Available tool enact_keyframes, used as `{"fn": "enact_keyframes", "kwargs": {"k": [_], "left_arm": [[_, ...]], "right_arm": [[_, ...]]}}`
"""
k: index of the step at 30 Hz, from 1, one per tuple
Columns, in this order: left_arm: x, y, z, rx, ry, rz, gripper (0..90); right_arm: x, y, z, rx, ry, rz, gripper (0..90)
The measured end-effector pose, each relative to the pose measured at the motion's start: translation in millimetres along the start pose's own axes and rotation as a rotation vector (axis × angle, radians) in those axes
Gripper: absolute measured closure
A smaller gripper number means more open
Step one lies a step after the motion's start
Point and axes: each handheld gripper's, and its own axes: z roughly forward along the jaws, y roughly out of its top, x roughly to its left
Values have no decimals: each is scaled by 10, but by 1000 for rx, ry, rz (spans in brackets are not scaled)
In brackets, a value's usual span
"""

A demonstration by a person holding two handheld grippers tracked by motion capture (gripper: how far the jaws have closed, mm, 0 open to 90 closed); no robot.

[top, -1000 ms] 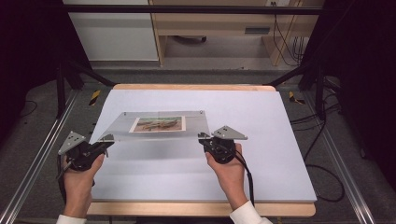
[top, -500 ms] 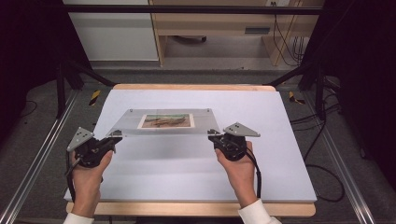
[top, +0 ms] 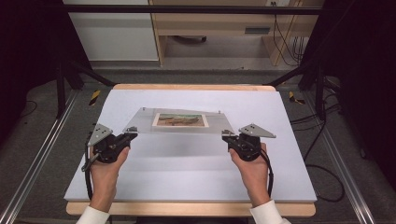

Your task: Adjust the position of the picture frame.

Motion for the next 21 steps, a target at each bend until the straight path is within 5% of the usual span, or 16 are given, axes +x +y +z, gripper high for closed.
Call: {"fn": "enact_keyframes", "kwargs": {"k": [21], "left_arm": [[-289, 131, 185, -34, -48, 20, 839]], "right_arm": [[-264, 33, -236, -29, -41, 21, 833]]}}
